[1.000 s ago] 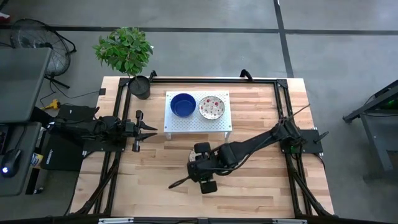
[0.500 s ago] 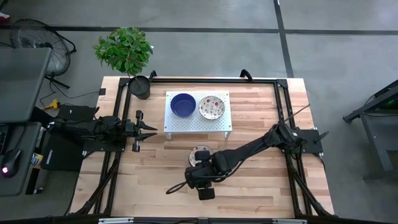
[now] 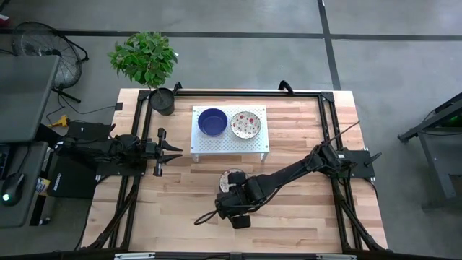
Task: Pick & Place Mini bowls
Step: Stack the red patterned bowl on top of the red patterned bowl on the shelf
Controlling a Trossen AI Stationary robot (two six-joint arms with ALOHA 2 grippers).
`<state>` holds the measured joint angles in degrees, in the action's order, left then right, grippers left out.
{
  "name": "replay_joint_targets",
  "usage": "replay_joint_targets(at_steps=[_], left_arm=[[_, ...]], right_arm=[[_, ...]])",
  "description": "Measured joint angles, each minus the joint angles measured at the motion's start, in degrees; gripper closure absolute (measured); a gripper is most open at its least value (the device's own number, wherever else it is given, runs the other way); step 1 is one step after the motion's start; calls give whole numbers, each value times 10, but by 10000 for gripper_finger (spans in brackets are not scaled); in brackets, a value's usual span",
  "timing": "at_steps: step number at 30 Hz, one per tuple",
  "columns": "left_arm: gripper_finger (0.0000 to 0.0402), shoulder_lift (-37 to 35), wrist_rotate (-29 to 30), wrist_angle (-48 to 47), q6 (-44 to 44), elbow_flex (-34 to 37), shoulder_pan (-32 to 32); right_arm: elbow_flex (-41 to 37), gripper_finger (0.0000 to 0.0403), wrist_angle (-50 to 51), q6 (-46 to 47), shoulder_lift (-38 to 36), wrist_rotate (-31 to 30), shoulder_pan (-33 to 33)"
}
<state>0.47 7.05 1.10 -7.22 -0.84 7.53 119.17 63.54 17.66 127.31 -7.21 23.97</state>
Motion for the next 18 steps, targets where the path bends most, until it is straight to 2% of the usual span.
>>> replay_joint_targets(at_steps=[18], left_arm=[[330, 0, 0, 0, 0, 0, 0]], right_arm=[[0, 273, 9, -17, 14, -27, -23]])
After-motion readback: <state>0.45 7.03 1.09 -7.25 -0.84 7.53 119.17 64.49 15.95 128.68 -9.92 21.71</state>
